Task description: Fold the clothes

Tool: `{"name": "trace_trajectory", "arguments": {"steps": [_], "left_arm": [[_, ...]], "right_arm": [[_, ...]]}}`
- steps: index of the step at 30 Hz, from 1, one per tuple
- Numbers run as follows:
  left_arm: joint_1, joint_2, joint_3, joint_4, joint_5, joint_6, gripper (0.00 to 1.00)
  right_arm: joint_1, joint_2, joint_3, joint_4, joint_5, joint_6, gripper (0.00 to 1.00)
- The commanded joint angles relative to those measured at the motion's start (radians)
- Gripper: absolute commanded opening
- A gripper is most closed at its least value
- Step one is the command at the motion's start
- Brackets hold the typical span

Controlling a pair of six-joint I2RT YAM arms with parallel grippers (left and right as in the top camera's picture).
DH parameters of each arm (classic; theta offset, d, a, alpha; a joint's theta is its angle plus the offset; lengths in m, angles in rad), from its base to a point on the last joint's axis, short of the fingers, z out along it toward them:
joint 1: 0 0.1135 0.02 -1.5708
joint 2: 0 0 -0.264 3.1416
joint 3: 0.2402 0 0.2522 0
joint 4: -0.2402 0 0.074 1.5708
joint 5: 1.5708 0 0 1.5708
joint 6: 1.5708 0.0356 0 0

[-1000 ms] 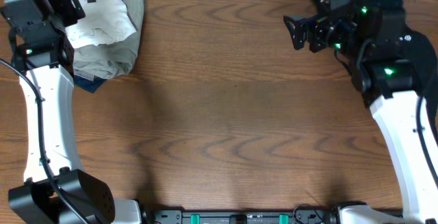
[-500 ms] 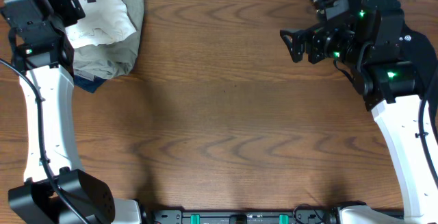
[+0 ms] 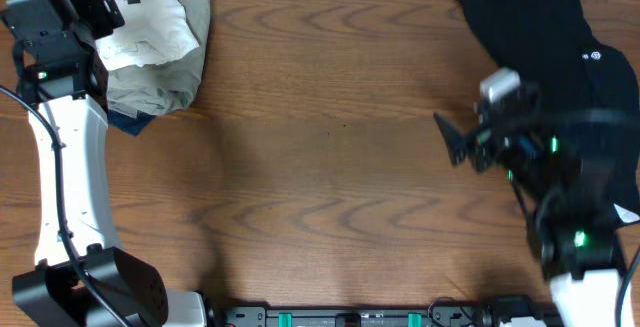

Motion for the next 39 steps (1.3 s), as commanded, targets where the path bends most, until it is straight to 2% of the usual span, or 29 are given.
{"name": "trace_trajectory", "arguments": {"steps": [1,4,11,24,39], "left_arm": [[0.005,-0.003,0.003,-0.001,-0.008,0.006,0.98],[0.005,-0.003,0.003,-0.001,-0.008,0.006,0.98],[0.005,-0.003,0.003,-0.001,-0.008,0.006,0.98],[0.005,-0.003,0.003,-0.001,-0.008,0.006,0.98],[0.005,-0.003,0.003,-0.001,-0.008,0.006,0.98]], "right_arm": [[-0.014,-0.137,-0.143,0.040,0.074,0.048,0.99],[-0.014,-0.272,-0.257,0.072,0.160,0.165,0.99],[-0.015,-0.515,-0.459,0.091,0.177,0.163,0.99],[-0.020,-0.761,-0.743,0.162,0.229,0.165,0.99],[-0.023,-0.818,-0.755,0.196,0.240,0.164,0.99]]}}
